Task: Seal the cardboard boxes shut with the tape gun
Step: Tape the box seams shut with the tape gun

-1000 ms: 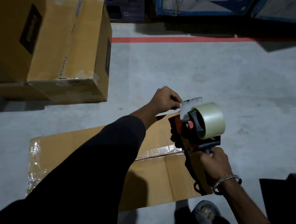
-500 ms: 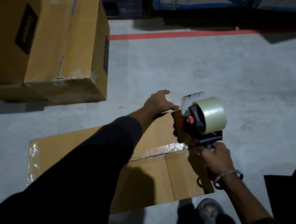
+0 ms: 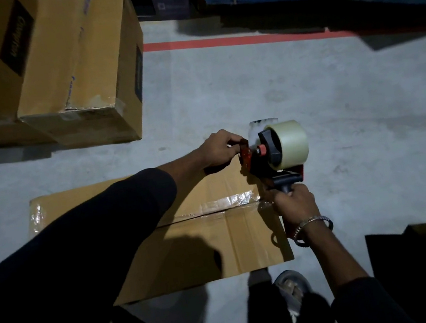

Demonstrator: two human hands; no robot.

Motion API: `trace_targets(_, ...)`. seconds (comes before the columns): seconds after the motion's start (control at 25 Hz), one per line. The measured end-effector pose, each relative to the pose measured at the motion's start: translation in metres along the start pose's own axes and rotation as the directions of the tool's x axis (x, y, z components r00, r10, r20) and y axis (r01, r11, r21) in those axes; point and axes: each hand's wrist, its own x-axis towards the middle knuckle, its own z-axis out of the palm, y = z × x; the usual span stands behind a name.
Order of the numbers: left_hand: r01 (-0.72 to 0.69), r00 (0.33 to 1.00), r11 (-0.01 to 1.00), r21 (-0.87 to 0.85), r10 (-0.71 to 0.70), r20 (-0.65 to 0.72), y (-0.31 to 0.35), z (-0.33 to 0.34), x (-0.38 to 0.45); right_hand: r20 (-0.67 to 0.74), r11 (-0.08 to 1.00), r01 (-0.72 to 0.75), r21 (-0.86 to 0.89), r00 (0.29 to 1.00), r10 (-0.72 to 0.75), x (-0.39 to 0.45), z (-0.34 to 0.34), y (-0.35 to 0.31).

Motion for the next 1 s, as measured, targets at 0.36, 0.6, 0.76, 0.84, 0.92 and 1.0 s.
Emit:
trace_targets(0.36, 0.070, 0.992, 0.997, -0.026, -0.073, -0.099, -0.003, 0.012, -0.007, 0.105, 0.996, -0.087, 0.017, 0.991, 0.085, -0.015, -0.006, 0.009)
trace_targets(0.6, 0.099, 0.988, 0.995, 0.024, -0.096, -0.121, 0.004, 0.014, -0.009, 0.035, 0.981, -0.192, 0.029, 0.981, 0.191, -0.039, -0.011, 0.023)
trace_targets(0.76, 0.131, 0.989, 0.989, 0.072, -0.125, -0.076, 0.005, 0.015, -0.007, 0.020, 0.962, -0.260, 0.086, 0.966, 0.259, -0.073, -0.022, 0.047)
trace_targets(0.84, 0.127, 0.992, 0.977, 0.172, -0.122, -0.040, 0.014, 0.014, -0.006, 0.001, 0.963, -0.263, 0.061, 0.965, 0.264, -0.076, -0.021, 0.052)
trace_targets(0.92, 0.132, 0.990, 0.959, 0.252, -0.140, 0.014, 0.021, 0.013, -0.006, 0.026, 0.960, -0.273, 0.054, 0.962, 0.272, -0.070, -0.021, 0.054)
trace_targets(1.0, 0.165, 0.980, 0.955, 0.247, -0.186, 0.067, 0.024, 0.015, -0.003, 0.056, 0.956, -0.284, 0.070, 0.958, 0.281, -0.065, -0.023, 0.055)
